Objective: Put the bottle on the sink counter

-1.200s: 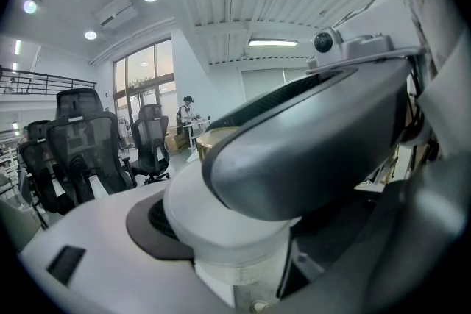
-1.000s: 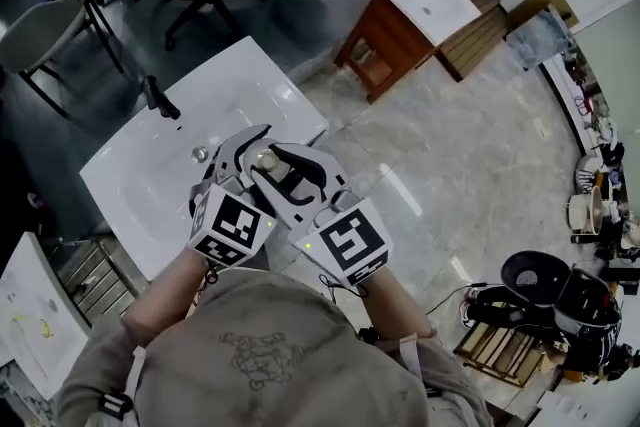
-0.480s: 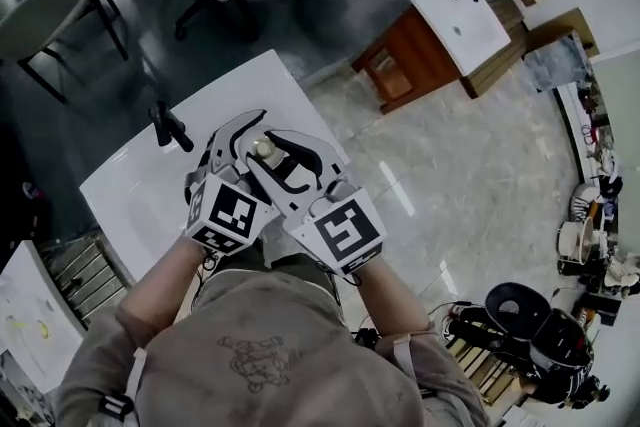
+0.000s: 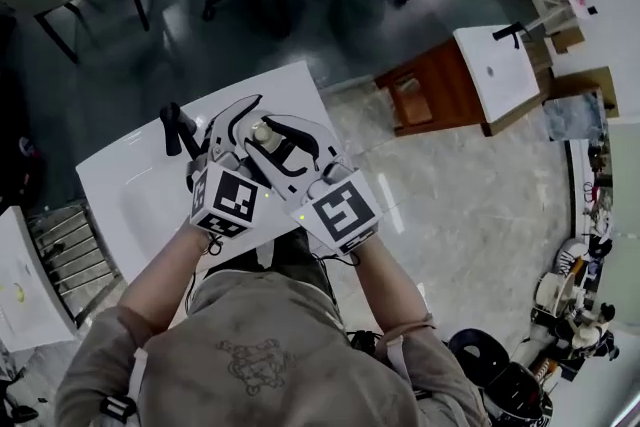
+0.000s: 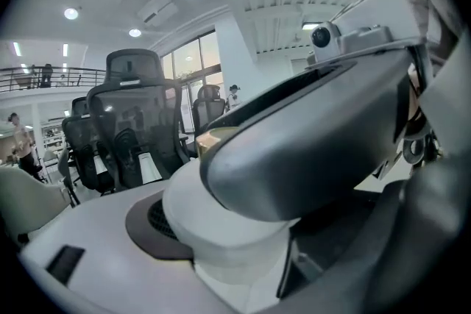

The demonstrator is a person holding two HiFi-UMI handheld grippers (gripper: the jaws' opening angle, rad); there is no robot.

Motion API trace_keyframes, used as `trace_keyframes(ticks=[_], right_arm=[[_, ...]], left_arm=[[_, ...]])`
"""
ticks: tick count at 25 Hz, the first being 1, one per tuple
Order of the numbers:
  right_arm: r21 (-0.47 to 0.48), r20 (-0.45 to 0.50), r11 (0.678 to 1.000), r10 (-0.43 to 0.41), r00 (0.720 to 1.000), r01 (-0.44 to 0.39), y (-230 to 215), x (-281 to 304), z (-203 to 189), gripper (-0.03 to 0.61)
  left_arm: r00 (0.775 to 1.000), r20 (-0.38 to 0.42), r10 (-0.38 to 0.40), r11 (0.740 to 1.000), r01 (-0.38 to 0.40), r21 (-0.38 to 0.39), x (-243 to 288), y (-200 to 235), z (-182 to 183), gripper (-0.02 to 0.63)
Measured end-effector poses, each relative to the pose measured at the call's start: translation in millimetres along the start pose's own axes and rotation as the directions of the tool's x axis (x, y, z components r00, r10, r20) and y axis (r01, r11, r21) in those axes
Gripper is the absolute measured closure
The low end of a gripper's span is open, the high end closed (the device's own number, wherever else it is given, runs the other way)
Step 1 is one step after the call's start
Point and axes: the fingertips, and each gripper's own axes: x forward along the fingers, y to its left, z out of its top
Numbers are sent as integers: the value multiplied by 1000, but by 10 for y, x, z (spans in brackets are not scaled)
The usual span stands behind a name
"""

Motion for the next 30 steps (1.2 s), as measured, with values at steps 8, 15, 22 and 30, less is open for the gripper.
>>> trace_keyframes(ticks=[8, 15, 22, 30], right_arm=[[-66, -46, 973, 216, 975, -219, -156, 460, -296, 440], [-124, -77, 929, 341, 937, -349, -291, 801, -562, 440], [-153, -98, 891, 416, 904, -427, -355, 1070, -833, 440], [-179, -143, 839, 494, 858, -513, -302, 1356, -1203, 440]], left_arm=[[976, -60, 207, 973, -212, -89, 262, 424, -434, 284], [939, -92, 332, 922, -344, -176, 490, 690, -800, 284], [888, -139, 439, 862, -459, -213, 639, 878, -1156, 284], [825, -177, 537, 792, -565, -232, 708, 1004, -1610, 284]])
